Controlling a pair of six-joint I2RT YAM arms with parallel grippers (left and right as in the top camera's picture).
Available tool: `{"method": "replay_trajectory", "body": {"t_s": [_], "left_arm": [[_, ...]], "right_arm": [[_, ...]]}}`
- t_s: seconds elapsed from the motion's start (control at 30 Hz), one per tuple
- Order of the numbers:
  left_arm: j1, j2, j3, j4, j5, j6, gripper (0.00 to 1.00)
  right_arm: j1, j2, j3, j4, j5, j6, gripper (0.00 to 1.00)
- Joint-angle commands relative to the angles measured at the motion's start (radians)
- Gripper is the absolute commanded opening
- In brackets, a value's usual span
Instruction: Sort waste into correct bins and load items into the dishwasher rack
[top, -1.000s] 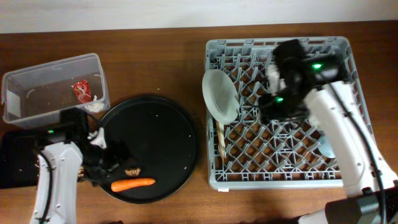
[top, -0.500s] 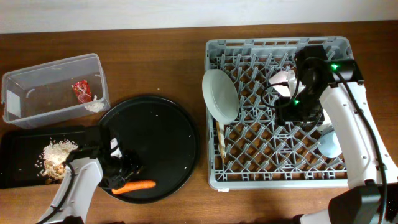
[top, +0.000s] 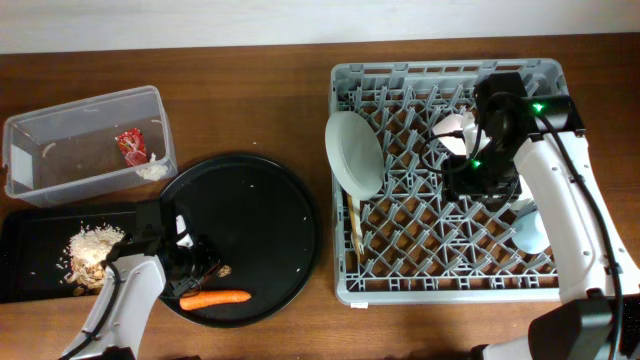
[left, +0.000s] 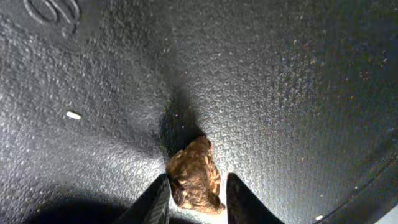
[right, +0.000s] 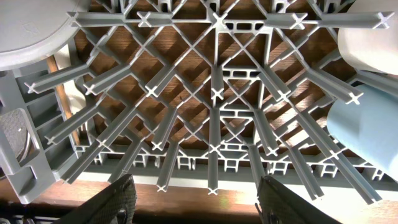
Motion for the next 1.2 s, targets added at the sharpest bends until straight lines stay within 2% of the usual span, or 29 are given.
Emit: {"method": "replay_trajectory", "body": {"t_s": [0.0,0.07,0.17,0.3,0.5,0.6,0.77,1.0,1.17], "left_arm": [[-0.003,0.004,-0.006,0.006,-0.036,-0.001,0.3],[-0.003,0.004,-0.006,0.005,-0.055,-0.001,0.29],[-0.003,0.004,-0.006,0.005,-0.059,-0.001,0.19],[-0.003,0.004,-0.006,0.005,-0.058,-0.001,0.01],[0.006,-0.001,0.053,-0.025,-0.059,0.048,0.0],[0.066,-0.014,0.161,-0.101,-0.066,0.112,0.0],[0.229,-0.016,0.337,-0.202,-0.145,0.136,0.0],[0.443,-0.015,0.366,-0.179,-0.166,0.134,0.0],[0.529,0.005,0.366,-0.126,-0.186,0.134,0.01]], "right_arm": [[-0.002,-0.019,-0.005,-0.001,-0.009,-0.008,0.66],[-0.002,-0.019,-0.005,-0.001,-0.009,-0.008,0.66],[-0.002,-0.019,-0.005,-0.001,-0.009,-0.007,0.66],[-0.002,-0.019,-0.005,-0.001,-0.009,-0.008,0.66],[-0.002,-0.019,-0.005,-0.002,-0.009,-0.011,0.66],[-0.002,-0.019,-0.005,-0.001,-0.008,-0.011,0.66],[-0.002,-0.019,-0.005,0.0,-0.007,-0.011,0.66],[-0.002,-0.019,-0.005,0.0,0.008,-0.011,0.66],[-0.002,-0.019,-0.005,-0.002,0.008,-0.011,0.66]]}}
